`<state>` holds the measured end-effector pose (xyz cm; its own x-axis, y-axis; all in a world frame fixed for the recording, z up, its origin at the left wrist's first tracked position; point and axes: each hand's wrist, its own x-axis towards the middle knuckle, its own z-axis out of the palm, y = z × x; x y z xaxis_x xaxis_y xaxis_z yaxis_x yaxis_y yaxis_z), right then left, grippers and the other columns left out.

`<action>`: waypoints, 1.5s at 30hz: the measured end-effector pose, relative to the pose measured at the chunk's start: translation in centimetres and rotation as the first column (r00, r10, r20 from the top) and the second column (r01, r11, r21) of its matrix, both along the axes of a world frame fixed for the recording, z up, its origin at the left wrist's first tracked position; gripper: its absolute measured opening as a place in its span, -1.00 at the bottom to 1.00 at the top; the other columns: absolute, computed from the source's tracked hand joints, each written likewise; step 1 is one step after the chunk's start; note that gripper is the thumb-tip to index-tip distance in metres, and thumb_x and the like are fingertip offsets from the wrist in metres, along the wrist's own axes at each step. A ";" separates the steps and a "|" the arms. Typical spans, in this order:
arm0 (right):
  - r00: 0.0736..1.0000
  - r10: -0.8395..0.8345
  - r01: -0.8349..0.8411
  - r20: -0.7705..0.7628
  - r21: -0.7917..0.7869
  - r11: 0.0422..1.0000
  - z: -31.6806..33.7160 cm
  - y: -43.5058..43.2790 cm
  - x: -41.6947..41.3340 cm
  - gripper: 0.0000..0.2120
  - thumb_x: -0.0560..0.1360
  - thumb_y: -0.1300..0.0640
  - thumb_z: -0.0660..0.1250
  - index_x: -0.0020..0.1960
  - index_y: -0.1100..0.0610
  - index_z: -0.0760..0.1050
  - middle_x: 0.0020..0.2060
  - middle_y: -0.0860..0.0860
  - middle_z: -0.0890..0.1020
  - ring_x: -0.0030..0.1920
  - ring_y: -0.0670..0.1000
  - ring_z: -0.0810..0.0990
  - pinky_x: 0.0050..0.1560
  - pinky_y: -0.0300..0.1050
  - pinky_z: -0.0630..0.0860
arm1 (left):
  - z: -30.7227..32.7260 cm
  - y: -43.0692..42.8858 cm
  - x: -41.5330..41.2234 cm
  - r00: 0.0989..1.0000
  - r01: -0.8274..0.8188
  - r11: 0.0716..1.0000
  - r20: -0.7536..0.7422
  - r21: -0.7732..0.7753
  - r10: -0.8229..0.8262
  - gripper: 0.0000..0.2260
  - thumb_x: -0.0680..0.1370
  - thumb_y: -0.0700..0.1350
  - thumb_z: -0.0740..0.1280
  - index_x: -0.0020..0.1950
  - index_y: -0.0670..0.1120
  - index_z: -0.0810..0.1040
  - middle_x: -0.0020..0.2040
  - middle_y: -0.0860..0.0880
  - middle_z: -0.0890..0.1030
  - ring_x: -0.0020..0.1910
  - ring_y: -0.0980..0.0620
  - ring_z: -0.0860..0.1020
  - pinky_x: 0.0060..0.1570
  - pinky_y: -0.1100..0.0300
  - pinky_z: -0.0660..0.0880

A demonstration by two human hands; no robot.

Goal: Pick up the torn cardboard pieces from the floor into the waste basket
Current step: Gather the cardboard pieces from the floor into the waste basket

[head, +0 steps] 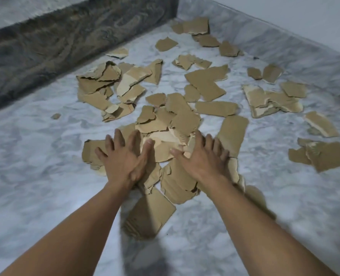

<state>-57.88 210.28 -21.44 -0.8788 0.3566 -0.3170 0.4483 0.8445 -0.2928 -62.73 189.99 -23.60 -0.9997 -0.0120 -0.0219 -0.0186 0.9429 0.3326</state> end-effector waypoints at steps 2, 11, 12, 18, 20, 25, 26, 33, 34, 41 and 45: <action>0.998 -0.044 0.048 -0.036 0.117 0.992 -1.1 -3.9 1.5 -0.06 0.41 -0.58 0.13 0.62 -0.11 -0.02 0.60 0.04 0.13 0.58 0.16 0.04 0.48 0.35 0.07 | -1.4 -3.4 -1.6 0.999 0.017 0.988 0.025 0.153 -0.021 -0.36 0.48 0.50 -0.01 0.41 0.17 0.35 0.52 -0.10 0.31 0.50 -0.20 0.19 0.41 -0.28 0.09; 0.939 -0.173 0.224 0.298 -0.147 0.963 0.4 3.4 1.2 0.25 0.03 -0.74 0.24 0.57 -0.40 -0.22 0.60 0.08 -0.38 0.58 0.31 -0.37 0.43 0.58 -0.23 | 0.2 -0.9 -4.1 0.884 0.326 0.942 0.377 -0.080 -0.274 0.24 0.07 0.65 0.32 0.61 0.20 -0.08 0.61 -0.13 0.01 0.57 -0.30 -0.04 0.39 -0.34 0.17; 0.940 -0.116 0.169 0.322 -0.142 0.975 0.3 2.7 1.4 0.27 0.05 -0.70 0.32 0.58 -0.40 -0.22 0.61 0.08 -0.35 0.59 0.31 -0.34 0.45 0.55 -0.17 | 0.3 -0.7 -3.7 0.895 0.325 0.942 0.350 -0.085 -0.277 0.21 0.09 0.61 0.38 0.59 0.18 -0.01 0.57 -0.13 0.10 0.54 -0.28 0.03 0.33 -0.27 0.27; 0.965 -0.251 0.261 0.073 -0.201 0.944 0.6 -0.6 3.4 0.31 0.22 -0.17 0.68 0.63 -0.09 -0.19 0.53 0.24 0.11 0.51 0.32 0.22 0.41 0.15 0.34 | 1.3 0.7 -3.2 0.887 0.215 0.976 0.410 0.043 -0.214 0.29 0.03 0.40 0.61 0.57 0.02 0.04 0.46 -0.21 0.23 0.46 -0.30 0.23 0.30 -0.21 0.36; 0.898 -0.433 0.432 0.083 -0.361 0.826 0.4 -1.2 2.9 0.40 0.22 0.00 0.72 0.64 -0.02 -0.29 0.59 0.27 0.05 0.52 0.30 0.27 0.42 0.09 0.36 | 1.3 1.0 -3.0 0.883 0.157 0.979 0.426 0.130 -0.198 0.20 0.00 0.37 0.63 0.47 -0.06 0.20 0.35 -0.18 0.40 0.36 -0.25 0.39 0.24 -0.11 0.46; 0.835 -0.549 0.500 0.042 -0.477 0.723 0.5 -2.9 1.5 -0.11 0.36 0.08 0.60 0.53 0.12 0.18 0.40 0.11 0.47 0.33 0.18 0.49 0.15 -0.03 0.50 | 1.8 1.2 -2.6 0.862 0.230 0.945 0.402 0.234 -0.309 -0.10 0.18 0.24 0.65 0.37 -0.04 0.35 0.26 -0.10 0.56 0.21 -0.15 0.53 0.05 0.06 0.46; 0.828 -0.559 0.487 0.036 -0.541 0.686 0.7 -3.2 1.3 -0.20 0.44 0.12 0.51 0.54 0.09 0.16 0.40 0.10 0.44 0.32 0.16 0.49 0.11 -0.03 0.49 | 1.8 1.0 -2.6 0.853 0.209 0.929 0.408 0.304 -0.326 -0.12 0.20 0.20 0.66 0.37 -0.03 0.34 0.26 -0.10 0.55 0.20 -0.15 0.52 0.07 0.05 0.47; 0.806 -0.591 0.367 -0.047 -0.743 0.559 1.2 -5.0 0.9 -0.33 0.57 -0.22 0.29 0.59 -0.07 0.17 0.44 -0.06 0.40 0.36 0.09 0.42 0.24 0.03 0.38 | 1.2 0.4 -1.8 0.877 0.113 0.847 0.348 0.520 -0.331 -0.12 0.27 0.02 0.68 0.49 -0.07 0.33 0.36 -0.11 0.53 0.29 -0.10 0.49 0.08 0.20 0.36; 0.803 -0.594 0.365 -0.055 -0.742 0.563 1.2 -5.2 1.0 -0.26 0.53 -0.31 0.30 0.60 -0.08 0.15 0.50 -0.04 0.37 0.45 0.11 0.38 0.32 0.07 0.38 | 1.2 0.5 -1.7 0.878 0.126 0.849 0.340 0.513 -0.336 -0.10 0.28 0.02 0.67 0.51 -0.08 0.33 0.39 -0.11 0.51 0.33 -0.12 0.48 0.11 0.20 0.37; 0.728 -0.671 0.388 -0.145 -0.719 0.576 -0.2 -4.3 2.6 -0.42 0.54 0.22 0.44 0.50 -0.07 0.38 0.36 -0.06 0.51 0.33 0.03 0.51 0.21 -0.13 0.44 | 2.0 1.5 0.0 0.861 0.263 0.888 0.324 0.377 -0.393 -0.15 0.34 0.17 0.59 0.53 0.05 0.28 0.33 -0.15 0.50 0.36 -0.22 0.34 0.22 0.02 0.38; 0.699 -0.686 0.328 -0.203 -0.761 0.560 1.6 -3.2 5.0 -0.31 0.57 0.26 0.42 0.58 -0.14 0.27 0.49 -0.10 0.39 0.41 -0.06 0.38 0.28 -0.18 0.34 | 3.1 2.2 0.3 0.805 0.229 0.742 0.306 0.630 -0.509 -0.06 0.26 0.02 0.68 0.50 0.14 0.22 0.25 -0.09 0.51 0.21 -0.15 0.53 0.20 -0.01 0.51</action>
